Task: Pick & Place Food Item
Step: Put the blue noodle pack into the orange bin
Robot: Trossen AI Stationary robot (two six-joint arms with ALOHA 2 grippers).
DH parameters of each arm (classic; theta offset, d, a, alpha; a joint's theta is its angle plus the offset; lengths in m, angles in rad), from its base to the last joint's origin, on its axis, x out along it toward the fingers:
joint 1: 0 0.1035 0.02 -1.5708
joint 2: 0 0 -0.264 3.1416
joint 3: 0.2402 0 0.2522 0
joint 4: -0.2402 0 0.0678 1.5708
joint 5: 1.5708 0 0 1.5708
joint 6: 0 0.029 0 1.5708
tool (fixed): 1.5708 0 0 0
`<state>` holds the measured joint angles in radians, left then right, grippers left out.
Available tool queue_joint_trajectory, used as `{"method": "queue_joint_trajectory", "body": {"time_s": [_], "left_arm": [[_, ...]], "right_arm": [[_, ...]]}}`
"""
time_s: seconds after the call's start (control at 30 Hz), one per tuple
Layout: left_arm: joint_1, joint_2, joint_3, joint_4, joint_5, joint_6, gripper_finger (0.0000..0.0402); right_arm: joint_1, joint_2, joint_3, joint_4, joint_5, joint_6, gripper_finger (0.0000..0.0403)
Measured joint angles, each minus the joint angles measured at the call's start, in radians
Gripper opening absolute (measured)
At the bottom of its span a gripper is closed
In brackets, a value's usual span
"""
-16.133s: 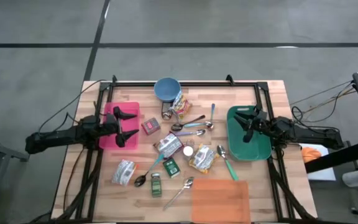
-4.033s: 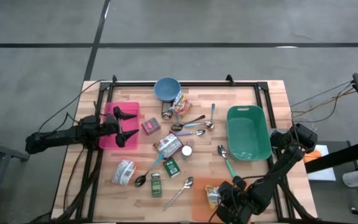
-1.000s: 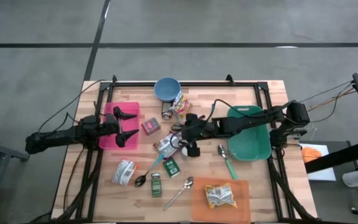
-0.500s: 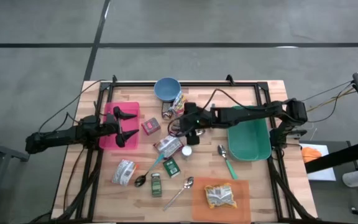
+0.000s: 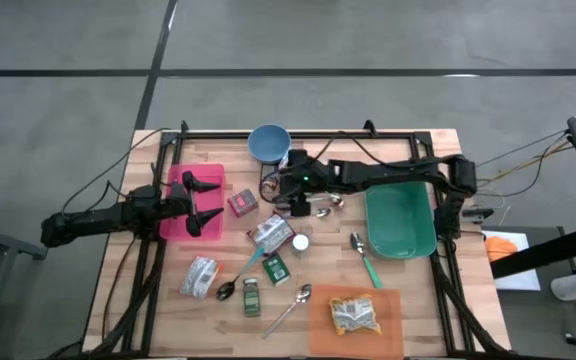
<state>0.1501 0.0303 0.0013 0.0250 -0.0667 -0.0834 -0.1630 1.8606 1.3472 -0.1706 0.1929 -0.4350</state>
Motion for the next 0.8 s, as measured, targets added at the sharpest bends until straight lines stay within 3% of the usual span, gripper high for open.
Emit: {"method": "queue_joint_trajectory", "body": {"time_s": [0.37,0.53,0.8], "left_arm": [[0.0,0.0,0.0,0.0,0.0,0.0,0.0372],[0.0,0.0,0.0,0.0,0.0,0.0,0.0372],[0.0,0.0,0.0,0.0,0.0,0.0,0.0372]], "right_arm": [[-0.004,0.163,0.124,-0.006,0.104,-0.013,0.0244],[-0.004,0.222,0.17,-0.005,0.2,-0.066,0.0244],[-0.006,0.263,0.18,-0.009,0.217,-0.081,0.0244]]}}
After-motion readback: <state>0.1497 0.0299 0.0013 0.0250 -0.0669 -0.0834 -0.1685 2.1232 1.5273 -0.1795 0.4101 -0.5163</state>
